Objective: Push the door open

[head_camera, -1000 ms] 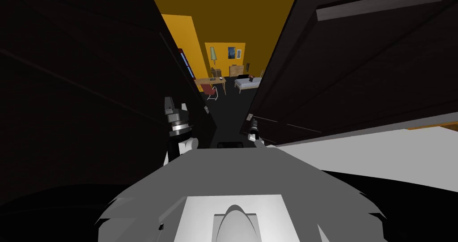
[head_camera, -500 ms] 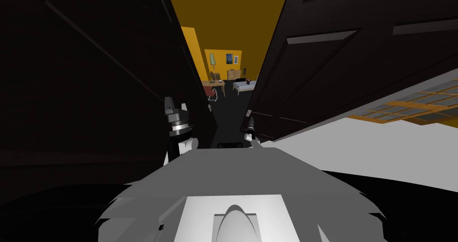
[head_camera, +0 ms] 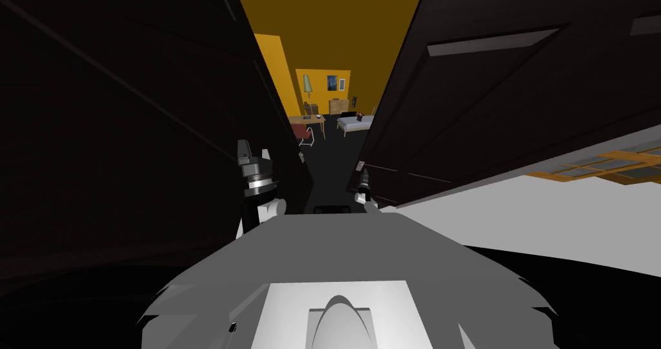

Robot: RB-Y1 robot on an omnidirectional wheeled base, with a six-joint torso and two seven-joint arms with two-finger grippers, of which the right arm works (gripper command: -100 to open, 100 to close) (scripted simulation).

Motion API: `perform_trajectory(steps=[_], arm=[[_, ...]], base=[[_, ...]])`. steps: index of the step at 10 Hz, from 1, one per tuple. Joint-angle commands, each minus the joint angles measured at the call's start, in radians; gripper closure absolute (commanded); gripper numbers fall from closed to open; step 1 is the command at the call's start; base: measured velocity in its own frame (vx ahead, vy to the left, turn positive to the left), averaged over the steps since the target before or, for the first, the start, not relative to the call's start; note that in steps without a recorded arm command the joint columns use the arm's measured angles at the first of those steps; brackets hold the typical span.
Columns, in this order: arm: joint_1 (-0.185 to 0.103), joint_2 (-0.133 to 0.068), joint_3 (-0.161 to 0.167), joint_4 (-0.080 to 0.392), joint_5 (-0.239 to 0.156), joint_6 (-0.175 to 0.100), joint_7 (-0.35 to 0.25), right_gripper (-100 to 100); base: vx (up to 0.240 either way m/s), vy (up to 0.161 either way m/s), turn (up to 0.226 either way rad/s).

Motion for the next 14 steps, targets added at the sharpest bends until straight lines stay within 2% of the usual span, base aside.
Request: perform_trajectory(steps=[1,3,5,7,8,13,14], arm=[[0.001,-0.008,-0.002,0.007,-0.001,-0.01,0.0,-100],[0.005,-0.007,-0.004,0.009,-0.003,-0.019,-0.001,-100],[0.01,0.009,-0.006,0.011,-0.005,-0.028,-0.003,-100],[0.002,0.005,-0.006,0.027,-0.005,-0.037,-0.005,-100],[0.002,0.005,-0.006,0.027,-0.005,-0.037,-0.005,100],[0.002,0.005,-0.006,0.027,-0.005,-0.037,-0.005,100],[-0.001,-0.008,-0.023,0.029,-0.018,-0.034,0.008,100]], base=[[0.211,-0.091,0.028],[0.195,-0.048,0.039],[0.201,-0.069,0.04],[0.081,-0.015,0.0],[0.0,0.0,0.0],[-0.005,0.001,0.001],[0.1,0.02,-0.027]])
